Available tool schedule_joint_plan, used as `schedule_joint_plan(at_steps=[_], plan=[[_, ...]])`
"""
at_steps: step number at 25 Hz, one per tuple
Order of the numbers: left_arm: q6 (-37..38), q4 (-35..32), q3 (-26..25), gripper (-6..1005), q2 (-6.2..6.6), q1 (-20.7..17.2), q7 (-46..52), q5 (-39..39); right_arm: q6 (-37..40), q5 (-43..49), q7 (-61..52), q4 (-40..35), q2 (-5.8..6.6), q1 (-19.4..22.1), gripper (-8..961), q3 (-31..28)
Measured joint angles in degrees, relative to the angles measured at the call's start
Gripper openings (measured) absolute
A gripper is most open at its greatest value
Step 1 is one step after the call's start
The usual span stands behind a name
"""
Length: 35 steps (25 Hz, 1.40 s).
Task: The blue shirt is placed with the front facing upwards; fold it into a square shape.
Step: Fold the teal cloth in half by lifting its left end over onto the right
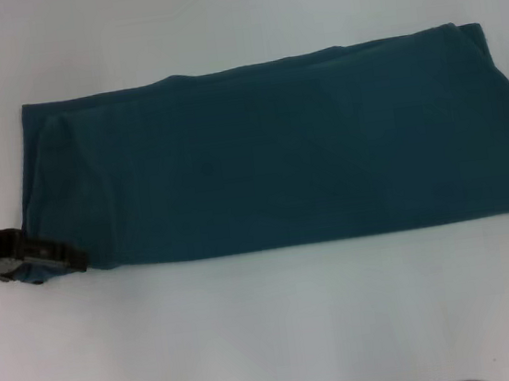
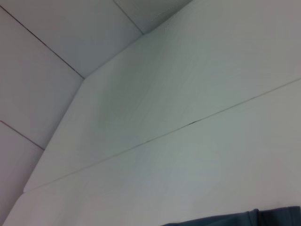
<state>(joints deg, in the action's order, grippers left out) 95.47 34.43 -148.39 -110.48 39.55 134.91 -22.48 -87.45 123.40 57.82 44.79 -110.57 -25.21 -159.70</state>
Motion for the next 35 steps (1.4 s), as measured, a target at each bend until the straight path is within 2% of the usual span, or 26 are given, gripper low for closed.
schedule_joint_plan(at_steps=[15, 35], plan=[[-0.77, 0.25, 0.17, 932, -0.01, 2.23, -0.13, -0.53, 0.0, -0.36, 0.01, 0.04, 0.11, 0.2, 763, 0.0], [-1.34, 0.56, 0.11, 932, 0.06, 2.55, -0.63, -0.99, 0.19, -0.36, 0.14, 0.03, 0.11, 0.09, 763, 0.0]])
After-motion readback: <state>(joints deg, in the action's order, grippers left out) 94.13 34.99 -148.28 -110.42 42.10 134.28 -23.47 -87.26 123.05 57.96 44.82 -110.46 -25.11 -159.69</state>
